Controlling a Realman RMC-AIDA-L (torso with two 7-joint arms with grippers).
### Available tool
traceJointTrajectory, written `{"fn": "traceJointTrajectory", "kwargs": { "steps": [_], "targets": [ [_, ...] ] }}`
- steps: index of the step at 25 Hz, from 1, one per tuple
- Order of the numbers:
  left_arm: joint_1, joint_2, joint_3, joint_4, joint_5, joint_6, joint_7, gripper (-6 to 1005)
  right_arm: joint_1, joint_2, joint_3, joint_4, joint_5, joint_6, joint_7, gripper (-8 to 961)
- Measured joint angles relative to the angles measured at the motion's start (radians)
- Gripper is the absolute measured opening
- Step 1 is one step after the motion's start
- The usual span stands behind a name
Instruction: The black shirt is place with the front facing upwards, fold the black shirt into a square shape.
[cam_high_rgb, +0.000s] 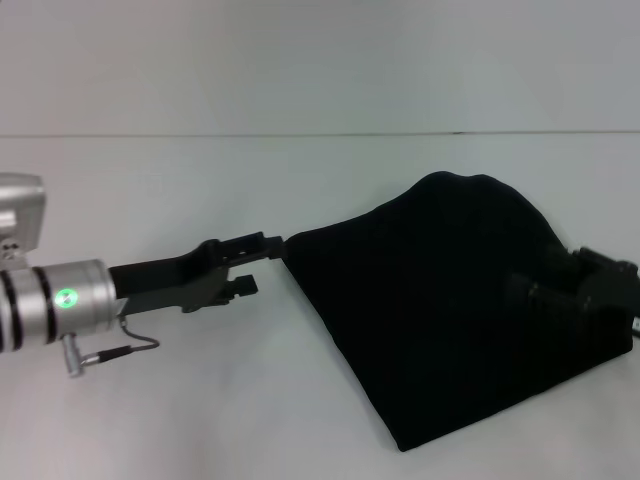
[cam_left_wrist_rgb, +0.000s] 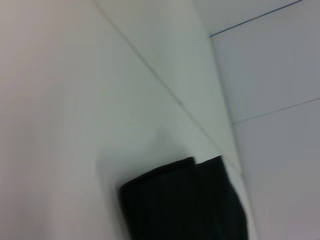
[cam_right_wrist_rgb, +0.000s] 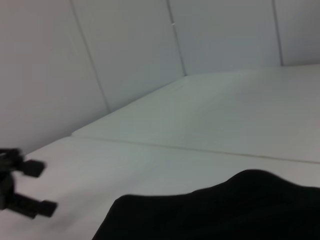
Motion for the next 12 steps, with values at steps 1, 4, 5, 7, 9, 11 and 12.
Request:
{"fn": "traceJointTrajectory", "kwargs": {
  "steps": [1, 4, 5, 7, 9, 11, 12],
  "targets": [
    [-0.007, 0.000, 0.013, 0.000, 0.000, -0.013, -0.015, 891, -0.003, 0.000, 0.000, 0.010, 0.000, -0.008, -0.023, 857],
    [-0.041, 0.001, 0.055, 0.000, 0.000, -0.061, -0.073, 890, -0.011, 0.000, 0.000, 0.027, 0.000, -0.022, -0.073, 853],
    [-0.051, 0.001, 0.066, 0.000, 0.001, -0.072, -0.086, 890, -0.012, 0.001, -0.001, 0.029, 0.000, -0.024, -0.083, 851],
    [-0.062, 0.001, 0.086, 0.000, 0.007, -0.102, -0.118, 889, -0.014, 0.001, -0.001, 0.033, 0.000, -0.026, -0.091, 850],
    [-0.072, 0.002, 0.107, 0.000, 0.030, -0.145, -0.163, 888, -0.015, 0.001, -0.001, 0.033, 0.001, -0.027, -0.092, 850],
    [-0.080, 0.001, 0.110, 0.000, 0.048, -0.173, -0.189, 888, -0.018, 0.001, 0.000, 0.033, 0.001, -0.027, -0.093, 850],
    [-0.084, -0.002, 0.108, 0.000, 0.051, -0.183, -0.196, 888, -0.018, 0.001, 0.001, 0.033, 0.001, -0.027, -0.093, 850]
  ]
}}
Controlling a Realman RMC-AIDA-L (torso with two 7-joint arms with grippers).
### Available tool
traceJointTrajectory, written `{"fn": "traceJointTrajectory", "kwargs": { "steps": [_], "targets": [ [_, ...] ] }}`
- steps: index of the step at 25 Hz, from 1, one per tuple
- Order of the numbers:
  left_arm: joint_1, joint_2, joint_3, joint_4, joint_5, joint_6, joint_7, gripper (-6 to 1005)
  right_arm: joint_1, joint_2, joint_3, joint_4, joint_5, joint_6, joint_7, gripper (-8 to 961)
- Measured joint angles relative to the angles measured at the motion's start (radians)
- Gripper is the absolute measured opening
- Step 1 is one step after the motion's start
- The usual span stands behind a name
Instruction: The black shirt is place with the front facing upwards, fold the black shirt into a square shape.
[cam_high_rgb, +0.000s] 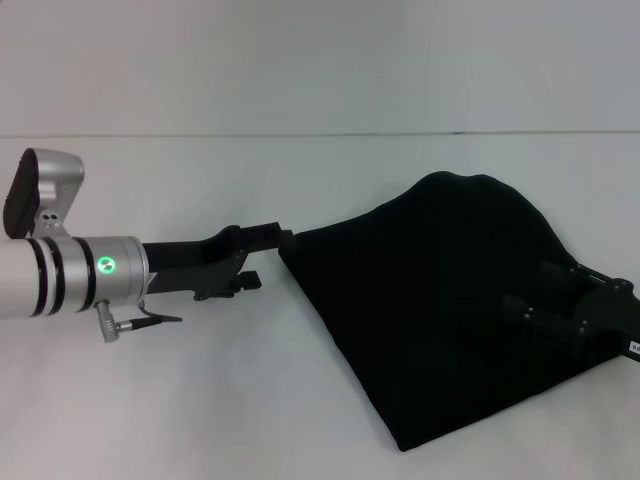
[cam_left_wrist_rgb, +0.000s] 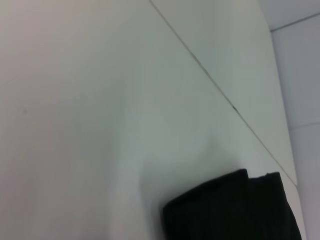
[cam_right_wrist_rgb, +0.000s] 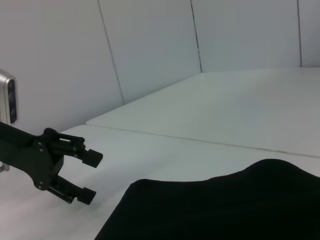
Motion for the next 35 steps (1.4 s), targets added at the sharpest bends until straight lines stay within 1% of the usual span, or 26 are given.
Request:
{"fn": "traceJointTrajectory", "kwargs": {
  "steps": [6, 18, 28, 35],
  "targets": [
    [-0.016, -0.014, -0.005, -0.004, -0.002, -0.048, -0.005, 886, -0.003, 0.000, 0.003, 0.000, 0.001, -0.001, -0.001, 850],
    [-0.054, -0.055, 0.016, -0.013, 0.003, -0.118, -0.020, 883, 0.003, 0.000, -0.001, -0.004, 0.001, -0.001, -0.002, 850],
    [-0.059, -0.062, 0.019, -0.032, 0.004, -0.164, -0.021, 880, -0.001, 0.000, -0.003, -0.006, 0.001, -0.004, -0.003, 849],
    [-0.079, -0.081, 0.037, -0.032, 0.003, -0.178, -0.014, 878, 0.003, 0.000, -0.003, -0.004, 0.001, -0.007, -0.003, 849]
  ]
}}
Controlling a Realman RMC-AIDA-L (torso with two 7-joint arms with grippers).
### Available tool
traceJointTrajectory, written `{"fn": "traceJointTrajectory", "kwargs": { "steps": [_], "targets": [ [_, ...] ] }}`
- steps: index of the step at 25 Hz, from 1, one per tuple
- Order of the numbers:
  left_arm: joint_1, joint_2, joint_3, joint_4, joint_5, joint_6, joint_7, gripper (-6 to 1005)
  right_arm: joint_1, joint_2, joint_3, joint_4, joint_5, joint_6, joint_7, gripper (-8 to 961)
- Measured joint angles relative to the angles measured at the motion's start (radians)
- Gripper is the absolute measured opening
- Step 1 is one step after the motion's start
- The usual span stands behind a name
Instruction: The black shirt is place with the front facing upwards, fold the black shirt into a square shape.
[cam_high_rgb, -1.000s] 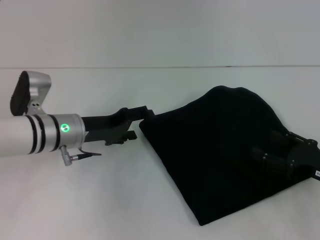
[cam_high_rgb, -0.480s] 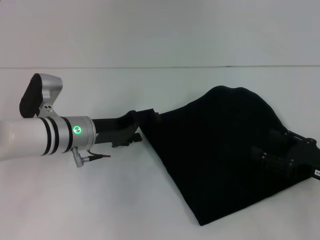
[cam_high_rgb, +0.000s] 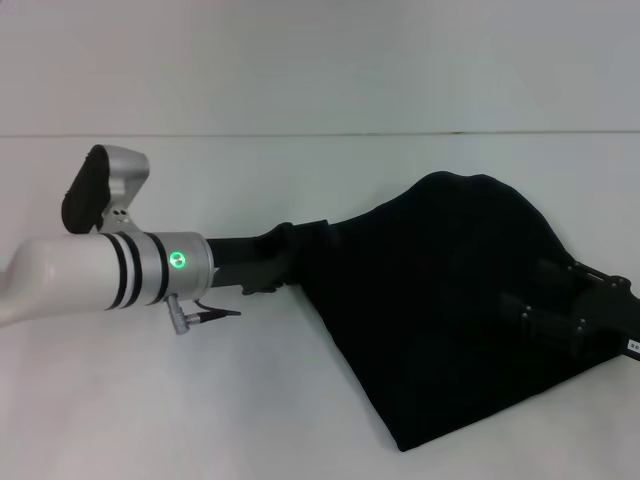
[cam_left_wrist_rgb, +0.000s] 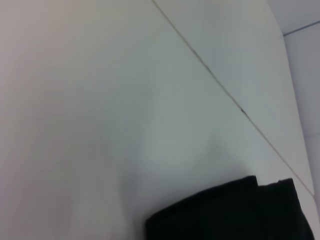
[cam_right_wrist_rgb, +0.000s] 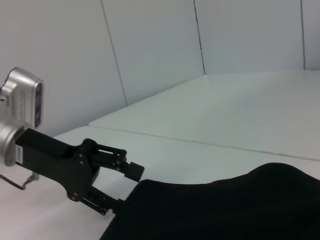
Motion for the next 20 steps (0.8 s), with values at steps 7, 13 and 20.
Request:
{"fn": "traceJointTrajectory", "kwargs": {
  "steps": [7, 13, 20],
  "targets": [
    [-0.013, -0.014, 0.022, -0.001, 0.000, -0.016, 0.005, 876, -0.002, 0.000, 0.000, -0.002, 0.000, -0.019, 0.000, 849],
    [-0.023, -0.021, 0.081, 0.000, 0.000, -0.044, 0.026, 874, 0.000, 0.000, 0.001, -0.002, 0.000, -0.021, 0.000, 849],
    [-0.026, -0.027, 0.082, 0.009, -0.006, -0.048, 0.085, 873, -0.003, 0.000, 0.000, 0.000, 0.000, -0.021, 0.000, 849]
  ]
}}
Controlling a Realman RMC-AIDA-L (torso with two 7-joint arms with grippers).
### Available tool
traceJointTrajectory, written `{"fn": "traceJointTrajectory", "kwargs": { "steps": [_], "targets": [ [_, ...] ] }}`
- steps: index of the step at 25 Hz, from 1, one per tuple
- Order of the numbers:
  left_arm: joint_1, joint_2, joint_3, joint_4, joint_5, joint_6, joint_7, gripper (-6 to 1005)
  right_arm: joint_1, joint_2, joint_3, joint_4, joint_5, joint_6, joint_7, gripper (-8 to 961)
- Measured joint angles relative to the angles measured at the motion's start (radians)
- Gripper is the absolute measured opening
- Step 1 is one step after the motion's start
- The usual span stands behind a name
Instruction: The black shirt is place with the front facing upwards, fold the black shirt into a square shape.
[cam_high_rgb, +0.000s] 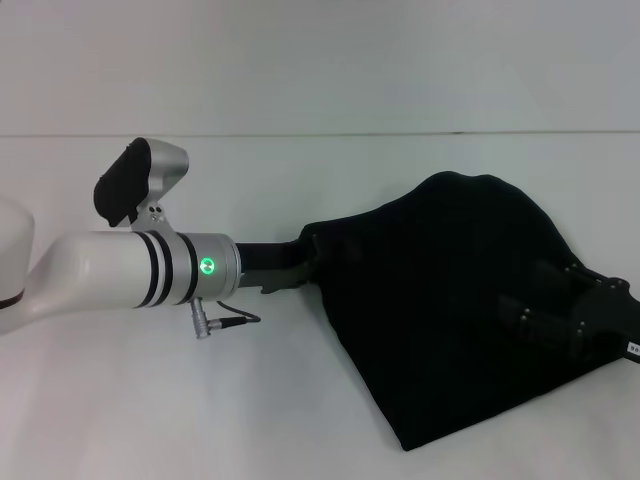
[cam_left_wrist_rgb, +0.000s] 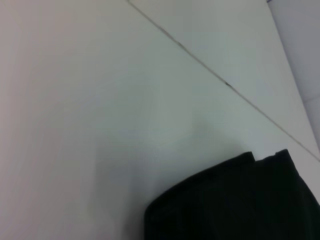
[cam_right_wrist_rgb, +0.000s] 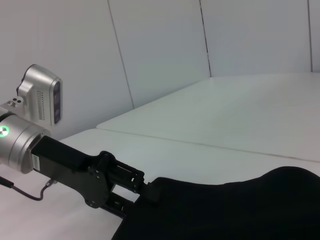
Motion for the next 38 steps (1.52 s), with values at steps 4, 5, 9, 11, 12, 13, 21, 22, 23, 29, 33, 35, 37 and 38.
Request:
{"fn": "traceJointTrajectory", "kwargs": {
  "steps": [4, 5, 9, 11, 12, 13, 21, 22, 23, 29, 33, 35, 37, 38],
  "targets": [
    [-0.002, -0.002, 0.011, 0.001, 0.004, -0.004, 0.042, 784, 0.000, 0.000, 0.000, -0.002, 0.000, -0.001, 0.003, 849],
    [-0.003, -0.003, 0.012, 0.001, 0.004, -0.006, 0.056, 739, 0.000, 0.000, 0.000, -0.002, 0.000, -0.001, 0.005, 849],
    [-0.004, -0.005, 0.012, -0.003, 0.005, -0.009, 0.076, 554, 0.003, 0.000, 0.000, -0.004, 0.000, -0.003, 0.010, 850],
    [0.000, -0.005, 0.012, 0.001, 0.003, -0.010, 0.093, 457, 0.004, 0.000, 0.000, -0.004, 0.000, -0.003, 0.010, 850],
    [0.001, -0.005, 0.012, 0.001, 0.001, -0.010, 0.098, 408, 0.004, 0.000, 0.000, -0.004, 0.000, -0.003, 0.010, 850],
    [0.002, -0.004, 0.013, 0.001, 0.001, -0.010, 0.103, 348, 0.005, 0.000, 0.001, -0.003, 0.000, -0.003, 0.010, 850],
    [0.006, -0.004, 0.006, 0.001, -0.005, -0.004, 0.150, 49, 0.008, 0.000, 0.007, -0.001, 0.000, -0.003, 0.011, 850],
    [0.007, -0.004, 0.006, 0.001, -0.006, -0.004, 0.156, 49, 0.010, 0.000, 0.007, -0.001, 0.000, -0.003, 0.011, 850],
    [0.007, -0.004, 0.006, 0.001, -0.006, -0.003, 0.161, 49, 0.010, 0.000, 0.008, 0.000, 0.000, -0.003, 0.011, 850],
    [0.032, -0.002, -0.010, 0.016, -0.011, 0.004, 0.172, 49, 0.016, 0.000, 0.012, -0.001, 0.006, 0.005, 0.012, 850],
    [0.070, 0.003, -0.023, 0.045, -0.030, 0.035, 0.179, 49, 0.024, 0.000, 0.025, 0.002, 0.006, 0.013, 0.012, 849],
    [0.089, 0.008, -0.027, 0.053, -0.031, 0.055, 0.180, 49, 0.030, 0.000, 0.030, 0.003, 0.007, 0.020, 0.013, 849],
    [0.120, 0.013, -0.037, 0.070, -0.031, 0.083, 0.180, 49, 0.036, 0.000, 0.036, 0.004, 0.008, 0.030, 0.013, 849],
    [0.131, 0.014, -0.041, 0.078, -0.031, 0.094, 0.181, 49, 0.037, 0.000, 0.037, 0.004, 0.008, 0.033, 0.014, 849]
  ]
}}
